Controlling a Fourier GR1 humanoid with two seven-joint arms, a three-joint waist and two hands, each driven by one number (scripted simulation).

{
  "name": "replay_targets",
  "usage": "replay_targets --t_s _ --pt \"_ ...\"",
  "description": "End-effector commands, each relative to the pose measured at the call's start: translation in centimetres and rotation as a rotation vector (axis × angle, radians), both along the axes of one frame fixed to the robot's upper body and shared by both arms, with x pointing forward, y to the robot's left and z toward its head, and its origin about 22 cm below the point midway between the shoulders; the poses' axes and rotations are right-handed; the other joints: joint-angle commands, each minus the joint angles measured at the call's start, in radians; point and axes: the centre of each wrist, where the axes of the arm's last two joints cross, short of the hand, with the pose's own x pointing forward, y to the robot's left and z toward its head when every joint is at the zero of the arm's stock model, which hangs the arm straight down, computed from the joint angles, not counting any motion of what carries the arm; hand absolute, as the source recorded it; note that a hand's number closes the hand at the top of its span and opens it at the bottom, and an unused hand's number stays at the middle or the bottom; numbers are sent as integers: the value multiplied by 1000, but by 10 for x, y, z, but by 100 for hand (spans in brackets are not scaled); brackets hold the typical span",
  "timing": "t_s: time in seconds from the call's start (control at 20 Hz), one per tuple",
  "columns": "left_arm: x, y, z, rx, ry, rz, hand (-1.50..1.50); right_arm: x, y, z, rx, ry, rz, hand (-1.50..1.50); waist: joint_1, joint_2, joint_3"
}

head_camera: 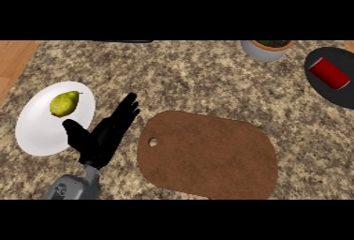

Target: Pick the can from the cutting board and place it in the pan

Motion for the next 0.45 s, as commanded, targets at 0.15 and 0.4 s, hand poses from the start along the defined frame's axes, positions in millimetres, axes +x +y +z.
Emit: replay_targets --t_s 0.15,0.4 --pt "-3 -1 -1 -5 6 4 0 -22 -18 2 55 -8 135 -150 -13 -6 2" --pt "-4 0 -2 -16 12 11 0 -28 -22 3 55 -26 139 -150 -22 -8 4"
